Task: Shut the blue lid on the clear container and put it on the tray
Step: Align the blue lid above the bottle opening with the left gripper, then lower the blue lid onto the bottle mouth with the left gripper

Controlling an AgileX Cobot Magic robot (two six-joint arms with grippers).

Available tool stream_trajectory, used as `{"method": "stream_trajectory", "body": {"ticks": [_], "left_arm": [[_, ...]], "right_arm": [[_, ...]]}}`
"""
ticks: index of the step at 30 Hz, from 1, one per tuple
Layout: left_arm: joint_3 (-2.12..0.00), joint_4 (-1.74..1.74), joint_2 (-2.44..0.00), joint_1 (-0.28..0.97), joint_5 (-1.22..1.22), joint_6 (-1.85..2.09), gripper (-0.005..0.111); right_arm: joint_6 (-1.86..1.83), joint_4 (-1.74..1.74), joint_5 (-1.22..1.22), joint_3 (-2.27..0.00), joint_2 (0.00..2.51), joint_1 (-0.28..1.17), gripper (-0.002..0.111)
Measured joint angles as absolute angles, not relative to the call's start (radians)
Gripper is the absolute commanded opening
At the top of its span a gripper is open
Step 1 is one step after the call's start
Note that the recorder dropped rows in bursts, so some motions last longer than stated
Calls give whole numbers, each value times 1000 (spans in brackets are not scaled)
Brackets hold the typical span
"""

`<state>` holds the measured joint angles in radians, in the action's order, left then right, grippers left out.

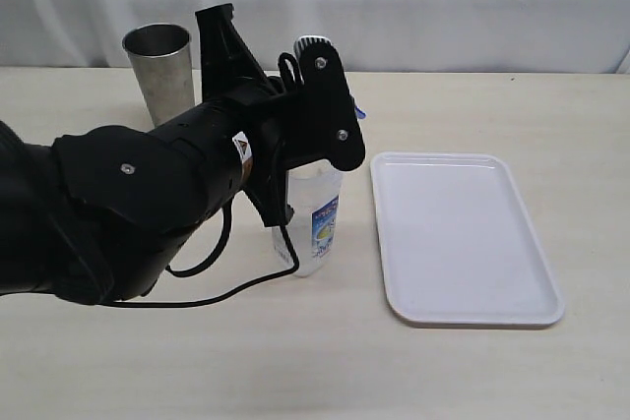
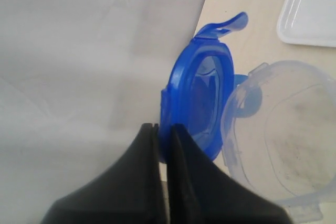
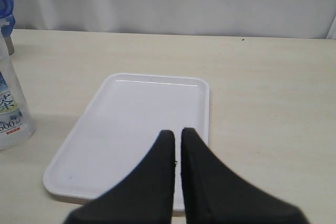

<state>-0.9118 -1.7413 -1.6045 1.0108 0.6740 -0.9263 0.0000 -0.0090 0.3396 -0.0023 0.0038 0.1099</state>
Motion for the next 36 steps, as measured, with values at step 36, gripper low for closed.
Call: {"method": "stream_trajectory", "body": {"ticks": [36], "left_arm": [[-934, -1741, -1604, 1049, 690, -908, 0]], "right_arm": [[0, -9, 340, -2, 4, 110, 5]]}}
